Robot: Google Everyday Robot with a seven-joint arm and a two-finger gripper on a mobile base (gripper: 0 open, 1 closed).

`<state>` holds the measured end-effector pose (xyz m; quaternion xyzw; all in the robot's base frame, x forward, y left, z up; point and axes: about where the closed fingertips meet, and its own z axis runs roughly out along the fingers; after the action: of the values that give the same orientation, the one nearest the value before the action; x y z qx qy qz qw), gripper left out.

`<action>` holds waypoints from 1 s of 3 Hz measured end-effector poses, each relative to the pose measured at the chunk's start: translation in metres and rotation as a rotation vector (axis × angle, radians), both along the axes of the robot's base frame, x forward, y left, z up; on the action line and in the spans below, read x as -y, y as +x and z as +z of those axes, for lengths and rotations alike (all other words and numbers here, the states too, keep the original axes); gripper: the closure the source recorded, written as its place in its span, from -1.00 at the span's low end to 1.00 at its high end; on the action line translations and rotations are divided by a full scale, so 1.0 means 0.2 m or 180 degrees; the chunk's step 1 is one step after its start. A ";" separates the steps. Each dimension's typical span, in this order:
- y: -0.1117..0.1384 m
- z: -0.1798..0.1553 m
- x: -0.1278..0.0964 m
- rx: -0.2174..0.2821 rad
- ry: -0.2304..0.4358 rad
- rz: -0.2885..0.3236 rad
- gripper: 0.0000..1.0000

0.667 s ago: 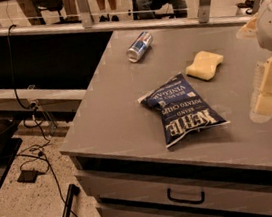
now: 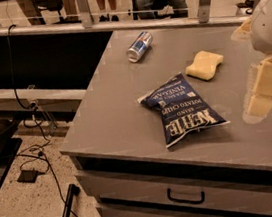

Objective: Pick blue chip bag

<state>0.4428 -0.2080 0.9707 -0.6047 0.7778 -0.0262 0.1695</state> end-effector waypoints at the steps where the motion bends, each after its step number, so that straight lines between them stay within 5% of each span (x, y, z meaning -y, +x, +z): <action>1: 0.10 -0.22 -0.17 -0.0161 0.0146 0.0049 -1.00; 3: 0.24 -0.59 -0.19 -0.0511 0.0174 -0.0364 -1.00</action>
Offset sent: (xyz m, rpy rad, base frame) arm 0.0602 0.0551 -0.1244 0.0559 0.1792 -0.0917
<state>0.4915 -0.1702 0.8531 -0.5547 0.8225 0.0340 0.1213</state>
